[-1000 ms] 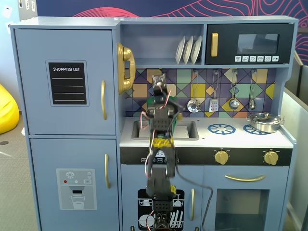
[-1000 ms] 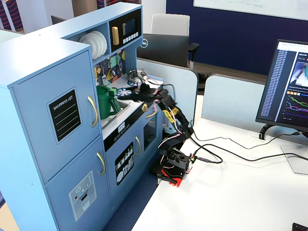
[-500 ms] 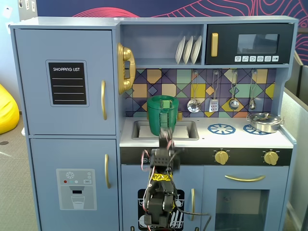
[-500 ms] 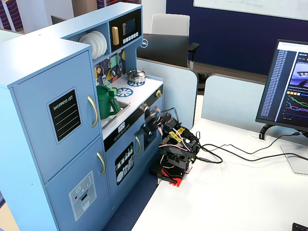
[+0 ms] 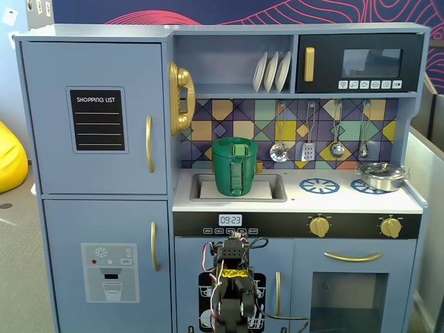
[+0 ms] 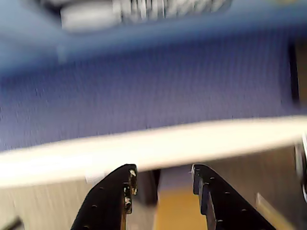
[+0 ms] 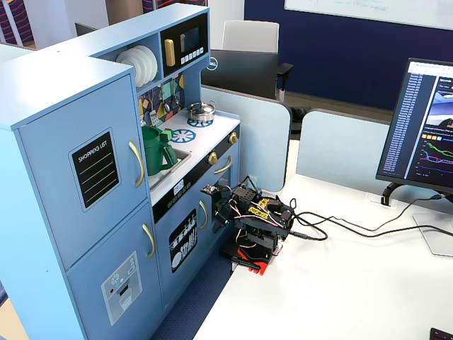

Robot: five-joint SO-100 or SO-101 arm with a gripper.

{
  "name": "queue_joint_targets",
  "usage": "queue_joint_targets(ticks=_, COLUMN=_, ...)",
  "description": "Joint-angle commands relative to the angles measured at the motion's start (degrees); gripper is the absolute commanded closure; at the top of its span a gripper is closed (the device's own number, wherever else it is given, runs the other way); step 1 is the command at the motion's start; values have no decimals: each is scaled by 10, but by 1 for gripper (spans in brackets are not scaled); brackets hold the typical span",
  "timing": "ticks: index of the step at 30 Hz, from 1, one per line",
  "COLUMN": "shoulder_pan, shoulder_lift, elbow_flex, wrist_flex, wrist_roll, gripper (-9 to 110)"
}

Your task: Pick up the lid from the counter and put it on the green recipient

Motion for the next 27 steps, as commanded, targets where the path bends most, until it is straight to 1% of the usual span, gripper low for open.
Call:
queue_joint_targets(ticks=1, shoulder_pan=-1, shoulder_lift=11, elbow_flex=-3, wrist_flex=117, wrist_roll=6, gripper=93)
queue_joint_targets(ticks=2, shoulder_pan=-1, shoulder_lift=12, elbow_flex=-3, wrist_flex=138, wrist_roll=4, gripper=93)
queue_joint_targets(ticks=3, shoulder_pan=1, shoulder_lift=12, elbow_flex=-3, wrist_flex=134, wrist_roll=33, gripper=92)
queue_joint_targets(ticks=4, shoulder_pan=2, shoulder_lift=12, elbow_flex=-3, wrist_flex=132, wrist_roll=41, gripper=92)
queue_joint_targets(ticks=7, shoulder_pan=23, shoulder_lift=12, elbow_flex=-3, wrist_flex=138, wrist_roll=0, gripper=91)
queue_joint_targets(ticks=10, shoulder_pan=40, shoulder_lift=12, elbow_flex=-3, wrist_flex=138, wrist_roll=4, gripper=91)
queue_joint_targets(ticks=27, shoulder_pan=41, shoulder_lift=12, elbow_flex=-3, wrist_flex=138, wrist_roll=4, gripper=91)
